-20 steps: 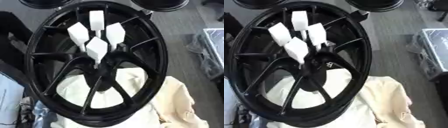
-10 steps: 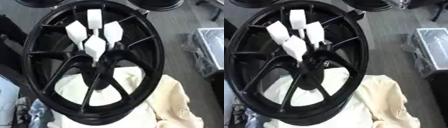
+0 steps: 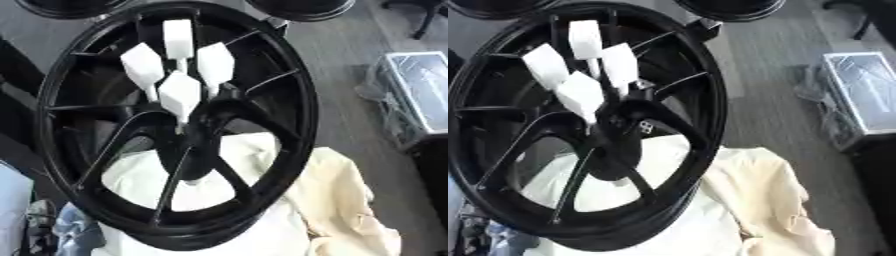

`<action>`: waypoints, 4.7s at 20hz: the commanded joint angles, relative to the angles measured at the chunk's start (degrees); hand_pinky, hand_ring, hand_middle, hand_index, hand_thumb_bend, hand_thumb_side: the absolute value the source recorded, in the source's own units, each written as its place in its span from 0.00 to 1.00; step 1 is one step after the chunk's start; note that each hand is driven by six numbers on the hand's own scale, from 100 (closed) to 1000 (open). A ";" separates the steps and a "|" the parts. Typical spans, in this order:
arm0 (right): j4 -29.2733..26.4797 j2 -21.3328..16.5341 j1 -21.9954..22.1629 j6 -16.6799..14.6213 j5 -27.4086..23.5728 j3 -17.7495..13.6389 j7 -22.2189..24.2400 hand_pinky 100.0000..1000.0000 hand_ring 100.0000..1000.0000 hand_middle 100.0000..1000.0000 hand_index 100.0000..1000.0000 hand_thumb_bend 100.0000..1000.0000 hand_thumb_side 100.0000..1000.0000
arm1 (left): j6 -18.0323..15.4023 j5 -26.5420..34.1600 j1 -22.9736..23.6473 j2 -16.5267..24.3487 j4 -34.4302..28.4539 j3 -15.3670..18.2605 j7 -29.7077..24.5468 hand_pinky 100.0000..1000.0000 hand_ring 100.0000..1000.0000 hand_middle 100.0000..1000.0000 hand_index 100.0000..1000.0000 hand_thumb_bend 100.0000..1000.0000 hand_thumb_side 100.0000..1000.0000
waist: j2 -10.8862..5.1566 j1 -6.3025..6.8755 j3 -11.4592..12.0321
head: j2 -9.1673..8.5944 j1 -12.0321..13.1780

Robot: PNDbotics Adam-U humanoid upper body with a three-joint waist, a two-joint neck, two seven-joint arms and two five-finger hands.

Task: Pull the pin out of the wheel hub.

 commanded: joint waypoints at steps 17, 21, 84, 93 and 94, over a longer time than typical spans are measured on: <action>-2.00 2.57 3.36 2.10 5.21 1.10 10.05 0.90 0.81 0.76 0.86 0.34 0.18 | -0.28 -0.06 0.90 1.13 0.24 1.36 0.84 0.76 0.78 0.65 0.72 0.07 0.86 | -0.78 0.32 -0.33 | 0.09 1.44; -3.28 2.87 3.55 3.46 5.10 0.63 11.01 0.90 0.81 0.75 0.86 0.37 0.16 | -0.21 -0.05 0.89 0.86 0.38 1.19 0.64 0.76 0.78 0.65 0.72 0.07 0.86 | -0.45 0.45 -0.27 | 0.08 1.36; 3.01 5.88 6.48 4.85 16.30 0.10 7.69 0.85 0.77 0.70 0.80 0.15 0.21 | -0.23 -0.03 1.04 -1.26 0.22 1.61 0.59 0.76 0.78 0.64 0.70 0.07 0.87 | 2.93 0.50 3.30 | -1.43 -0.88; 3.76 6.46 6.69 7.20 14.49 -0.32 5.64 0.84 0.72 0.49 0.64 0.00 0.07 | -0.15 -0.29 1.38 -1.70 0.47 1.63 0.50 0.77 0.78 0.64 0.70 0.06 0.87 | 3.30 0.52 3.64 | -1.27 -1.10; 3.78 6.54 6.70 7.66 13.97 -0.43 5.16 0.84 0.71 0.46 0.62 0.00 0.04 | -0.16 -0.38 1.33 -1.66 0.45 1.64 0.51 0.77 0.78 0.64 0.70 0.06 0.87 | 3.32 0.55 3.67 | -1.26 -1.24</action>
